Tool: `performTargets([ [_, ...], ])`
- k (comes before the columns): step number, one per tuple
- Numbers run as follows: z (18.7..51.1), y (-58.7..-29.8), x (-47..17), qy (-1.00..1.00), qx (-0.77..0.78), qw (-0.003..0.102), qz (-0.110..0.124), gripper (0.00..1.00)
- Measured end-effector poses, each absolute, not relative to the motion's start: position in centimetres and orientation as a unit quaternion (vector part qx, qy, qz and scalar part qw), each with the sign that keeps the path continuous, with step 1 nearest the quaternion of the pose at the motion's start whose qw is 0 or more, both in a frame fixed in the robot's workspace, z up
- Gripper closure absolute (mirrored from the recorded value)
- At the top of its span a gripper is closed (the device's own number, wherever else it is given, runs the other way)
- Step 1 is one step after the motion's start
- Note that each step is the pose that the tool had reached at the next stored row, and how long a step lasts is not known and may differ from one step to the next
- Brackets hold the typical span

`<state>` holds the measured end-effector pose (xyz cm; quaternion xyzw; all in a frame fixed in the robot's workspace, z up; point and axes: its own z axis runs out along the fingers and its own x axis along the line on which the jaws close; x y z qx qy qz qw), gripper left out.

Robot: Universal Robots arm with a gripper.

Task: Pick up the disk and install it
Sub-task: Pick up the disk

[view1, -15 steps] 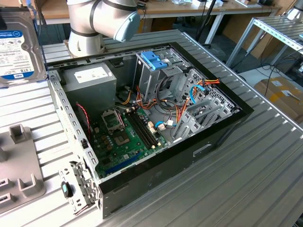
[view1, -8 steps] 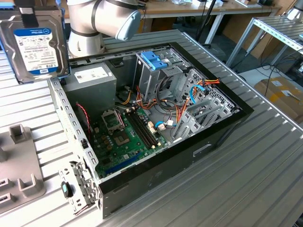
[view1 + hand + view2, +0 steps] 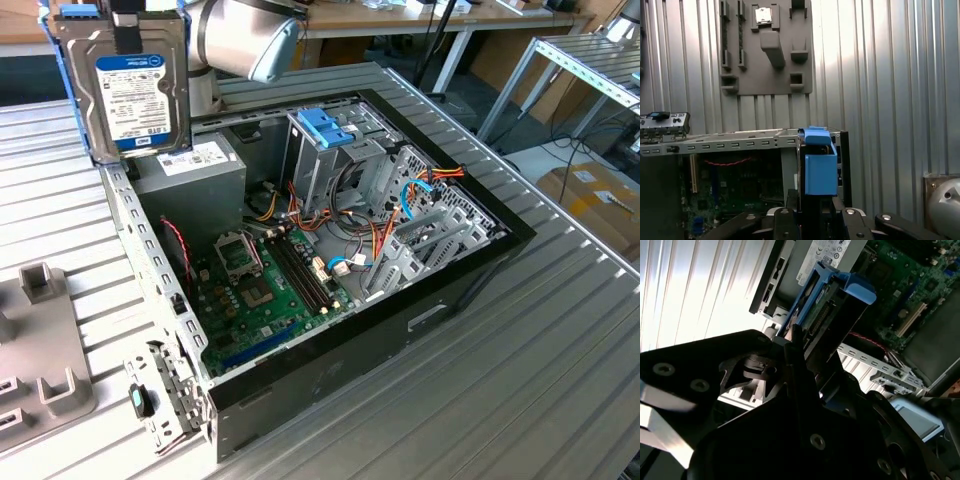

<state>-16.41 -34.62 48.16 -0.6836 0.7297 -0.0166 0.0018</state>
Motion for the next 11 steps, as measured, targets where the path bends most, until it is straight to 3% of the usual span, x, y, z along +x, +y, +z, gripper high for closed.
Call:
performTargets([
  [11,48.2,-34.6,-10.8,0.730,-0.684,0.001,-0.016,0.65],
])
